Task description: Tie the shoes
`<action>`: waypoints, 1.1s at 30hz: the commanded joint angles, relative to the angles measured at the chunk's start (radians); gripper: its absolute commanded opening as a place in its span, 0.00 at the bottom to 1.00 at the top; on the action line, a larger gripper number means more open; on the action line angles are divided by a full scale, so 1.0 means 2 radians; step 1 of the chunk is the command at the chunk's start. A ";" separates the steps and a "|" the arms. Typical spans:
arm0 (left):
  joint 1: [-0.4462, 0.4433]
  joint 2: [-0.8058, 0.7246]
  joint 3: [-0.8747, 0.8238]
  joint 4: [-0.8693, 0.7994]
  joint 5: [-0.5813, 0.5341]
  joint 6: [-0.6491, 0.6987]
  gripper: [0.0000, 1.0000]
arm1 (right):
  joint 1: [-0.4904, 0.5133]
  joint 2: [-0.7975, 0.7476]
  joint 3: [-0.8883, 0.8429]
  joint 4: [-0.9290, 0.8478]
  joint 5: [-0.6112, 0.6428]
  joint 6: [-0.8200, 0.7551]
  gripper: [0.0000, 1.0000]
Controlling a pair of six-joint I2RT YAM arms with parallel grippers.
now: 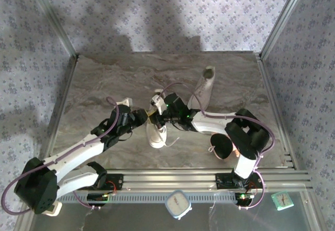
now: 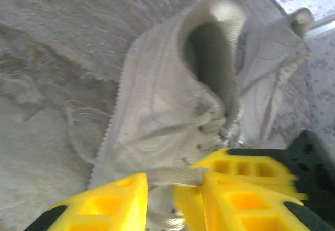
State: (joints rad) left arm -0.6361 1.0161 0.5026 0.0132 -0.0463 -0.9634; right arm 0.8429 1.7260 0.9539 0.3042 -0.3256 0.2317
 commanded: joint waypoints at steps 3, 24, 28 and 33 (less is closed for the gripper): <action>0.022 -0.012 -0.009 -0.076 -0.042 -0.025 0.38 | -0.006 -0.026 -0.003 -0.004 0.036 0.037 0.00; 0.027 0.228 0.132 -0.142 -0.052 -0.077 0.37 | -0.003 -0.030 -0.009 -0.001 0.036 0.043 0.00; 0.033 0.264 0.146 -0.129 -0.037 -0.085 0.38 | -0.002 -0.031 -0.014 0.008 0.035 0.044 0.00; 0.041 0.293 0.150 -0.107 -0.016 -0.094 0.38 | -0.003 -0.033 -0.024 0.017 0.036 0.050 0.00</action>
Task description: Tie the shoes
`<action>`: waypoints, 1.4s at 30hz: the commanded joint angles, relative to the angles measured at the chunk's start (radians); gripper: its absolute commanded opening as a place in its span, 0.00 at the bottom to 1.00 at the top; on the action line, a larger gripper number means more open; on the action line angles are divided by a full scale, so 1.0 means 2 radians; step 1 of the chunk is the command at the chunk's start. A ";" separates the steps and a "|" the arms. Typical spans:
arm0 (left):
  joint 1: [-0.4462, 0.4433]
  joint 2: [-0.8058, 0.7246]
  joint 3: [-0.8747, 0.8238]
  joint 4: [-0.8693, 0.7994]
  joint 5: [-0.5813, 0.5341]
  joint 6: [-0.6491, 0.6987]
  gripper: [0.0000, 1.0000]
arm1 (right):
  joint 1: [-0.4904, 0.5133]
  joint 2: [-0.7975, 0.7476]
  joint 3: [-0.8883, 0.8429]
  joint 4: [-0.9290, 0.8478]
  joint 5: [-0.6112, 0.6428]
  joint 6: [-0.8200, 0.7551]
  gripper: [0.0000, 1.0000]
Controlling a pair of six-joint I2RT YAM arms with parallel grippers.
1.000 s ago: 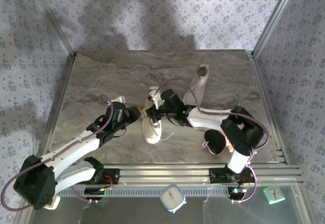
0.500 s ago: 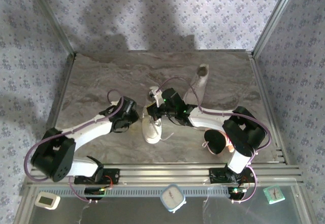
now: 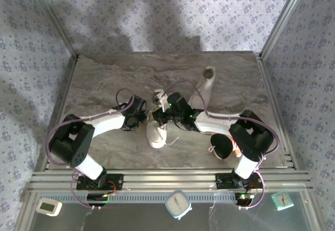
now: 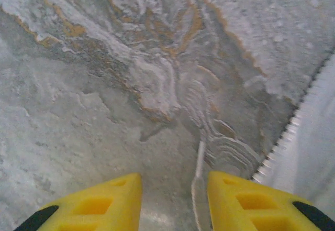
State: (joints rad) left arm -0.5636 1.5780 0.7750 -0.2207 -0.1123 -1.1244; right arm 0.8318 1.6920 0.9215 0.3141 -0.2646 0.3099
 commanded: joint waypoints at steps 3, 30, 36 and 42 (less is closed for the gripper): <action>0.005 0.024 0.014 0.022 0.025 -0.017 0.38 | 0.002 -0.016 -0.010 0.015 0.006 0.012 0.00; 0.006 0.018 0.007 0.077 0.086 -0.026 0.33 | -0.002 -0.012 -0.019 0.019 0.007 0.018 0.00; 0.010 0.006 -0.005 0.094 0.093 -0.036 0.33 | -0.003 -0.012 -0.020 0.021 0.010 0.020 0.00; 0.013 0.016 -0.015 0.122 0.118 -0.050 0.33 | -0.007 -0.013 -0.022 0.020 0.014 0.028 0.00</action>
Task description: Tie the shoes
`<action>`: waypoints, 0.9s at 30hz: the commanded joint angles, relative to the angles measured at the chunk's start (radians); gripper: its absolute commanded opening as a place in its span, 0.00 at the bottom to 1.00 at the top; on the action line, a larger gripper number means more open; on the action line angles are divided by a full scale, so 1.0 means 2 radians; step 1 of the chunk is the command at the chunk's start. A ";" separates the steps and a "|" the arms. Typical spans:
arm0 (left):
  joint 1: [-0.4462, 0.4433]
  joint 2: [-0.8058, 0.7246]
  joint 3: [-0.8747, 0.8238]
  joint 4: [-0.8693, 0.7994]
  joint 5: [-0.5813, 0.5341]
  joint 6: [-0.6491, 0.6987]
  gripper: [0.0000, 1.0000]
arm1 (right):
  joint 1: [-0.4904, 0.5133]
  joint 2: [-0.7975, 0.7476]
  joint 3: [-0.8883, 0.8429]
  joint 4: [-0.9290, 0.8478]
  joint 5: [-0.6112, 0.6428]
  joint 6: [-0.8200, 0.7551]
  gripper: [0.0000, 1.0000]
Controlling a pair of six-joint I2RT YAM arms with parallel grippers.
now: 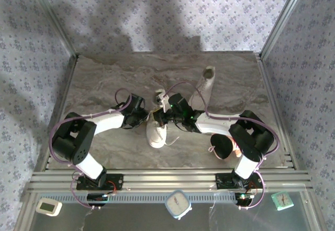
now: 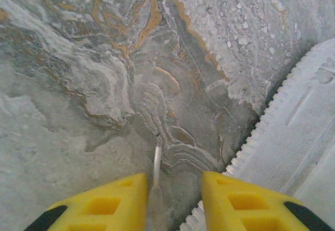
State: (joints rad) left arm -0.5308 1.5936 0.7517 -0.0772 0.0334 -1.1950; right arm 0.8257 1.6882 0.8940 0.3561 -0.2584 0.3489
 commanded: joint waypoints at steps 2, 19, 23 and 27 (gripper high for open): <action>-0.003 0.013 -0.004 0.056 0.050 -0.017 0.32 | -0.004 -0.010 -0.009 -0.002 0.012 0.009 0.00; 0.001 -0.026 -0.008 0.011 0.006 0.004 0.00 | -0.006 -0.010 0.004 -0.022 0.007 0.000 0.00; 0.008 -0.082 -0.017 -0.028 -0.037 0.035 0.00 | -0.005 -0.010 0.016 -0.043 0.001 -0.019 0.00; 0.017 -0.124 -0.021 -0.067 -0.065 0.059 0.00 | -0.005 -0.011 0.024 -0.055 0.001 -0.029 0.00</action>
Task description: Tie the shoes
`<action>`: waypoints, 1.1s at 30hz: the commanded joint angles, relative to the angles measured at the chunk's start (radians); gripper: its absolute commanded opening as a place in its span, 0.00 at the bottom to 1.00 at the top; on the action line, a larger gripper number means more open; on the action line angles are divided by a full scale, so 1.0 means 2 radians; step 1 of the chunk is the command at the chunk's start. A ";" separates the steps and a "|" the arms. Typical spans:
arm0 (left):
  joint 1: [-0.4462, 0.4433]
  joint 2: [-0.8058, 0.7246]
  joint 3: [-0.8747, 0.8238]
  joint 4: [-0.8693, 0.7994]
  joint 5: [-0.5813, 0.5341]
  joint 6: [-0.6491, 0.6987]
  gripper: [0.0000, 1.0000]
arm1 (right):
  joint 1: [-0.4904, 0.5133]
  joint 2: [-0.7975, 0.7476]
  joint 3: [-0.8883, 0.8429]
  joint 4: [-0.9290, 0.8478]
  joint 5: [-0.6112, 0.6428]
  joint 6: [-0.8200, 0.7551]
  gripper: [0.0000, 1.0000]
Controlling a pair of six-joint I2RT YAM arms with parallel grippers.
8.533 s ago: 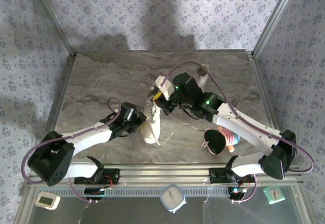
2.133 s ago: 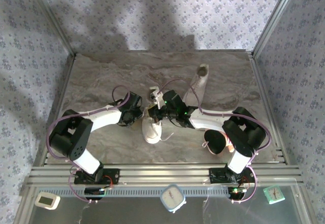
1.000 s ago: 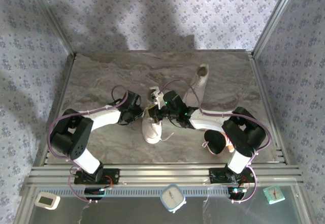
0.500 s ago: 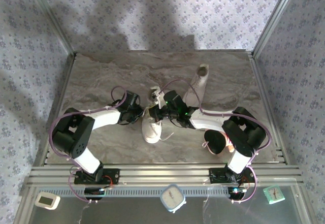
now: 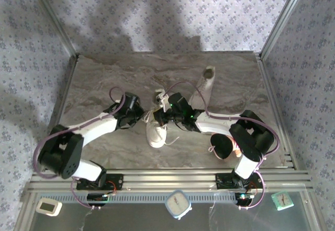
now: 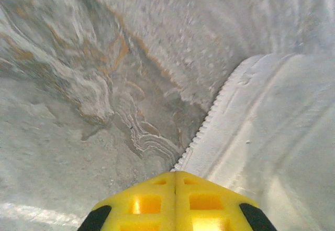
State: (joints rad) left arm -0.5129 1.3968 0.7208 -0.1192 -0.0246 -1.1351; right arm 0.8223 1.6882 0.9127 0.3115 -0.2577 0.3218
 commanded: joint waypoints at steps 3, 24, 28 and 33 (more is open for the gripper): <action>0.015 -0.048 -0.011 -0.062 -0.045 0.040 0.00 | -0.002 -0.006 0.030 -0.051 -0.010 -0.027 0.00; 0.071 -0.174 -0.065 -0.121 -0.078 0.073 0.00 | 0.044 -0.074 0.047 -0.192 0.079 -0.133 0.36; 0.077 -0.170 -0.065 -0.118 -0.074 0.079 0.00 | 0.040 -0.130 -0.046 -0.180 0.102 -0.123 0.40; 0.080 -0.155 -0.062 -0.107 -0.065 0.082 0.00 | 0.033 -0.144 -0.115 -0.166 0.045 -0.149 0.42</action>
State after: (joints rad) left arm -0.3599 1.0710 0.5983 -0.3389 -0.1650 -0.9916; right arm 0.8898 1.4025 0.7277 -0.0216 -0.1284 0.0723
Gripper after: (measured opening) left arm 0.044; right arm 0.421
